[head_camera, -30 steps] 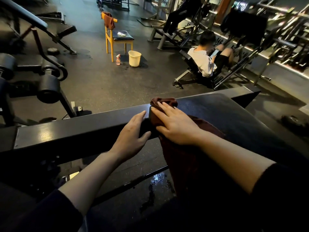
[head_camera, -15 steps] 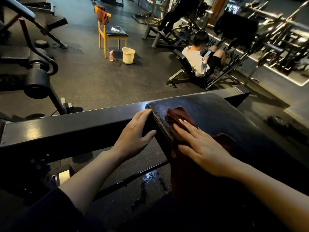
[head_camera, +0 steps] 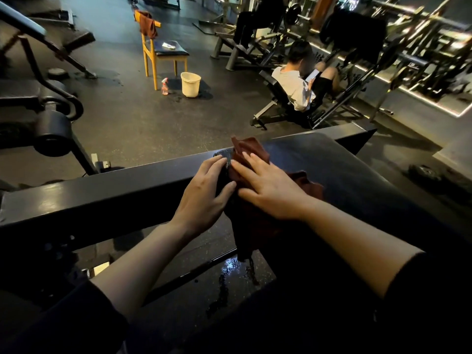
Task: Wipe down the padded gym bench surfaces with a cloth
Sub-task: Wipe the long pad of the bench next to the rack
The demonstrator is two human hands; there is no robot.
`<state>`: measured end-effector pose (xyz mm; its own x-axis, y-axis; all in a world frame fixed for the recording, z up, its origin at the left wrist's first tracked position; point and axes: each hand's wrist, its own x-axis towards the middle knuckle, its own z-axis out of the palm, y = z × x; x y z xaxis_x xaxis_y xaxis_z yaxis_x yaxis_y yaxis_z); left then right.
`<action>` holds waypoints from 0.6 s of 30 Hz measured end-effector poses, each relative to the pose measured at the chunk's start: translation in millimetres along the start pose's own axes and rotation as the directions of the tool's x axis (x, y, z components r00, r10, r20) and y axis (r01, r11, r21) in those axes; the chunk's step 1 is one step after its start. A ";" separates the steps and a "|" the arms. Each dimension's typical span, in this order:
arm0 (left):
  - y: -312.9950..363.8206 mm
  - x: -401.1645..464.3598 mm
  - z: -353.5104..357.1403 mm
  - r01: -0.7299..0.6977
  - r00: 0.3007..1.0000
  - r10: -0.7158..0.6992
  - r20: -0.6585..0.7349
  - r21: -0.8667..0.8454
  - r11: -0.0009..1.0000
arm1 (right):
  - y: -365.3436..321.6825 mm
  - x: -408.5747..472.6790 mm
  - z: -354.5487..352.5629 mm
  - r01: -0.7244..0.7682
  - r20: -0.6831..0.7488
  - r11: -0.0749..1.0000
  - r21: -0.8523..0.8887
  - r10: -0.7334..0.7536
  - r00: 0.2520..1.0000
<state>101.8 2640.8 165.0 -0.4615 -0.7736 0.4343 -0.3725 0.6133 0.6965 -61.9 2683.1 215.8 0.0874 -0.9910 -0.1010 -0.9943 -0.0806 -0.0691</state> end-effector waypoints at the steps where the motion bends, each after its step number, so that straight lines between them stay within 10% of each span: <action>1: 1.2 -0.4 1.9 0.000 1.000 0.000 -0.006 -0.001 1.000 | -0.4 -22.2 0.3 0.027 0.015 1.000 0.001 -0.027 1.000; 18: -3.3 -2.6 -3.2 0.049 0.998 -0.048 -0.033 0.050 0.998 | -4.9 43.4 -0.8 -0.033 -0.014 0.999 0.027 0.033 0.999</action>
<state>106.7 2640.2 163.4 -0.4168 -0.8066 0.4191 -0.4346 0.5818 0.6875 -53.3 2640.5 212.5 0.0534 -0.9946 -0.0891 -0.9947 -0.0451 -0.0926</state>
